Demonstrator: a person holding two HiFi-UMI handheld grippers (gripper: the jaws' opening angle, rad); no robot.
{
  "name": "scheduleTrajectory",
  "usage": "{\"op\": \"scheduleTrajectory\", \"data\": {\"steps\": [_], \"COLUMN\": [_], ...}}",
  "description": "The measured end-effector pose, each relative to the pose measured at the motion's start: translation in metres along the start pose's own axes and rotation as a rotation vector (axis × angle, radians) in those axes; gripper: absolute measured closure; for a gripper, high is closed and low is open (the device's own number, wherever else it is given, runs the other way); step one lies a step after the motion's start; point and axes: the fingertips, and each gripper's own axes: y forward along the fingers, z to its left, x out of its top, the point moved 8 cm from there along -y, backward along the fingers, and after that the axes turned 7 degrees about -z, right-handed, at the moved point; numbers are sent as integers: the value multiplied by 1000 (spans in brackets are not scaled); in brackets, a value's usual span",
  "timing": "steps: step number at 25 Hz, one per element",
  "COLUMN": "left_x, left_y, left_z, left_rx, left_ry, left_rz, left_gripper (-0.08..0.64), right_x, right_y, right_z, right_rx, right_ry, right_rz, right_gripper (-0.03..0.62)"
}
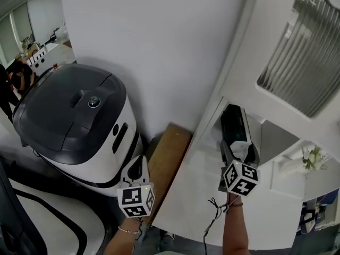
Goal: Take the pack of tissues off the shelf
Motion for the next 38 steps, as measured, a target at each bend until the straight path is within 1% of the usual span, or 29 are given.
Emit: {"op": "scheduleTrajectory", "data": {"steps": [5,12,22,26,38], "left_x": [-5,-11,-14,-15,-11], "left_y": [1,5,10,11,11], "left_z": [4,5,8,9,12], "left_rx": [14,18,20,17,1], "left_ry": [-10,-17,-17,-14,-8], "left_rz": [9,22,37,40,38], "left_gripper": [541,541,541,541,541], "right_x": [0,-5,-7,-7,-5], "right_y": [8,17,20,20,19], "right_z": [1,-1,-2,-2,-1], "right_rx": [-6,-12,-40,-44,-47], "right_ry": [-10,-8,-39,-41,-28], "right_rz": [5,48,82,86,99], "right_gripper": [106,120,172,181,236]}}
